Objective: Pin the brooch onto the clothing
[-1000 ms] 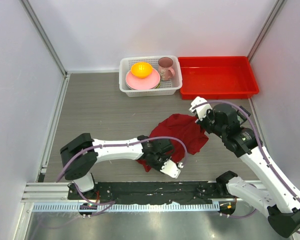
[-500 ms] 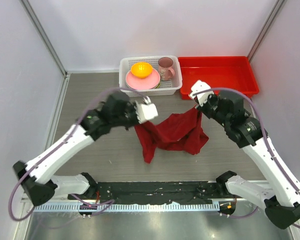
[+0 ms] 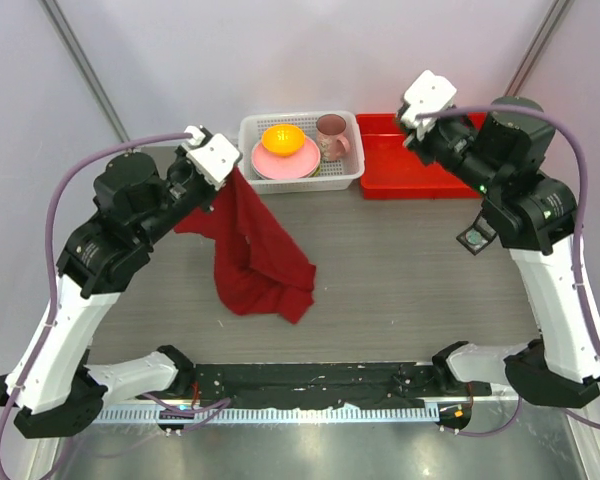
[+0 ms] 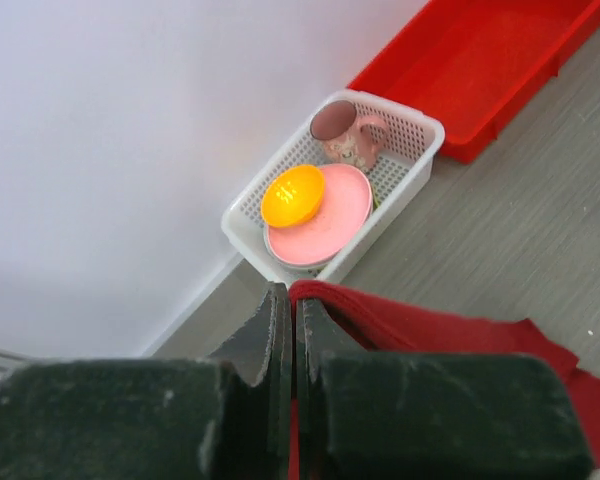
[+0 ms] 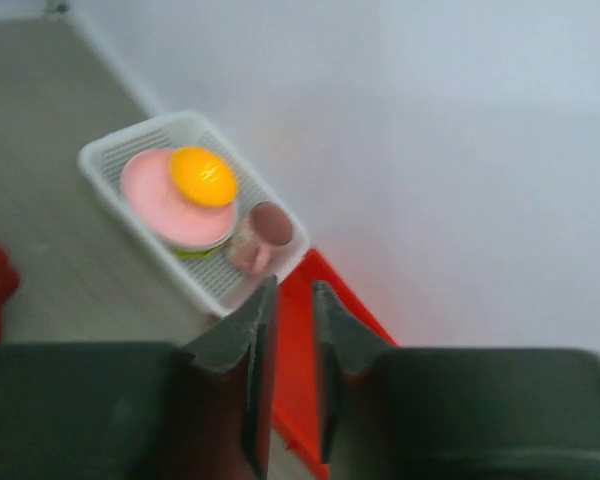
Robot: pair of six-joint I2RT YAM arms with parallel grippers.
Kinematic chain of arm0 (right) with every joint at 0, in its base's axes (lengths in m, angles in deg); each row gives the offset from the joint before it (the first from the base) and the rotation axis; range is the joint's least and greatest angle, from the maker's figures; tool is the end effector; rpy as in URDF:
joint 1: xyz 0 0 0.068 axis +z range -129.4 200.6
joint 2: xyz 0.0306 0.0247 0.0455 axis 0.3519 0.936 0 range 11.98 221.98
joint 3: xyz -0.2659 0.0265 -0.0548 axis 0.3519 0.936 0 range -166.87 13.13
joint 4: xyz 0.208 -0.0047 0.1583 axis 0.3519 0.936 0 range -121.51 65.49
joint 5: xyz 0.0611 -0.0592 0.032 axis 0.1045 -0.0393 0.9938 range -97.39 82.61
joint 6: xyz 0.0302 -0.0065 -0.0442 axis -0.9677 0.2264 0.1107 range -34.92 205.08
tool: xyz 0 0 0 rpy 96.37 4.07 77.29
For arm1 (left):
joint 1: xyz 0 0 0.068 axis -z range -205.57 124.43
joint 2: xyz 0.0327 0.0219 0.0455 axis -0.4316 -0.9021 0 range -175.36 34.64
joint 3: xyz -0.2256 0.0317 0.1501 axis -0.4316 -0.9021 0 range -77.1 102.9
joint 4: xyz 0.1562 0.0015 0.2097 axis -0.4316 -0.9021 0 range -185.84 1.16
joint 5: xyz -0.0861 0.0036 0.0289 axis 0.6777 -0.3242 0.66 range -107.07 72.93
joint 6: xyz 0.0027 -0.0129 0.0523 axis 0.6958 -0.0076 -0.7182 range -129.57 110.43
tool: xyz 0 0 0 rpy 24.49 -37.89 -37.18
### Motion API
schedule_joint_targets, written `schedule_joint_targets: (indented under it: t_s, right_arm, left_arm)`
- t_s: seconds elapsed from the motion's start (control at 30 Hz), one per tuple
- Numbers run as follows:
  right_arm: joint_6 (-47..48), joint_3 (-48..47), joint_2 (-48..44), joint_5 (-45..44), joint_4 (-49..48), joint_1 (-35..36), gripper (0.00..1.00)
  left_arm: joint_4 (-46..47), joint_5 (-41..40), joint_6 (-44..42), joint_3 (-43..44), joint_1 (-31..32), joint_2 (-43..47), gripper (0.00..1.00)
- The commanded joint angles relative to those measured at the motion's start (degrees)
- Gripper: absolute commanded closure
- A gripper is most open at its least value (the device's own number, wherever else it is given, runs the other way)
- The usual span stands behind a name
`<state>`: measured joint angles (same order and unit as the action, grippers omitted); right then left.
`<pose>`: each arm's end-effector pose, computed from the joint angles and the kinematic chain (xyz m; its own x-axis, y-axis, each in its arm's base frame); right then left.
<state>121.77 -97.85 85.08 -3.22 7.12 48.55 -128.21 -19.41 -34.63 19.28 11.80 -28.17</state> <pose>0.1836 0.1003 0.5624 0.3082 -0.5111 -0.8023 -0.4333 0.6754 -0.5967 0.1434 -0.1078 0.5227 0.1704 0.4025 -0.8994 0.5541 0.7156 0.4252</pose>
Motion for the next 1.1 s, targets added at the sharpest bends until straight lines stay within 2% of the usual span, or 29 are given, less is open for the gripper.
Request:
schedule_joint_targets:
  t_s: [0.0,0.03,0.07,0.1,0.13,0.23,0.3,0.33,0.43,0.57,0.63,0.67,0.77,0.9,1.07]
  right_arm:
    - [-6.16,8.28,-1.98,15.77,15.16,0.18,0.62]
    - [-7.32,17.55,-5.56,16.48,10.81,0.35,0.56]
    - [-8.03,21.99,-7.08,16.75,8.59,0.62,0.46]
    - [-8.30,25.95,-8.23,16.84,6.30,1.32,0.42]
    - [-8.65,32.60,-9.89,17.02,2.28,1.67,0.40]
    - [-9.70,40.81,-9.21,17.20,-3.97,5.00,0.36]
    - [-10.67,43.12,-6.84,15.01,-6.54,8.34,0.35]
    - [-11.19,44.61,-5.44,14.04,-9.16,12.36,0.34]
    - [-15.14,46.11,2.02,12.54,-16.27,17.91,0.32]
    - [-22.35,46.12,10.91,14.99,-24.99,20.48,0.26]
    - [-22.98,45.42,15.48,15.52,-28.50,21.18,0.26]
    - [-23.06,45.33,16.80,15.70,-29.74,21.62,0.29]
    - [-20.44,45.50,19.71,15.35,-33.27,23.11,0.37]
    - [-13.23,46.20,21.82,12.10,-33.88,27.59,0.38]
    - [-9.45,45.41,24.98,9.11,-35.12,28.57,0.38]
  left_arm:
    - [-2.73,-2.65,0.71,-8.02,-0.27,2.42,1.00]
    - [-1.85,-4.05,0.80,-13.09,-0.27,4.34,1.00]
    - [-1.67,-4.59,0.80,-15.32,-0.27,5.14,1.00]
    - [-1.58,-5.12,1.15,-17.26,-0.45,5.85,1.00]
    - [-1.06,-6.08,1.76,-21.10,-0.62,7.07,1.00]
    - [-0.27,-7.05,3.61,-24.83,-2.55,7.70,1.00]
    - [0.61,-7.67,4.75,-26.76,-5.19,7.26,1.00]
    - [1.49,-7.67,5.19,-27.03,-6.24,7.00,1.00]
    - [1.93,-5.57,7.65,-27.03,-12.04,4.89,1.00]
    - [2.20,0.84,8.97,-27.82,-19.24,4.36,1.00]
    - [2.72,2.17,8.71,-29.05,-20.92,4.71,1.00]
    - [2.81,4.18,8.71,-29.40,-23.10,4.71,1.00]
    - [3.16,8.67,9.24,-30.55,-27.42,4.36,1.00]
    - [3.78,13.41,10.38,-31.08,-31.65,2.87,1.00]
    - [4.13,17.82,10.64,-31.77,-34.20,1.72,1.00]
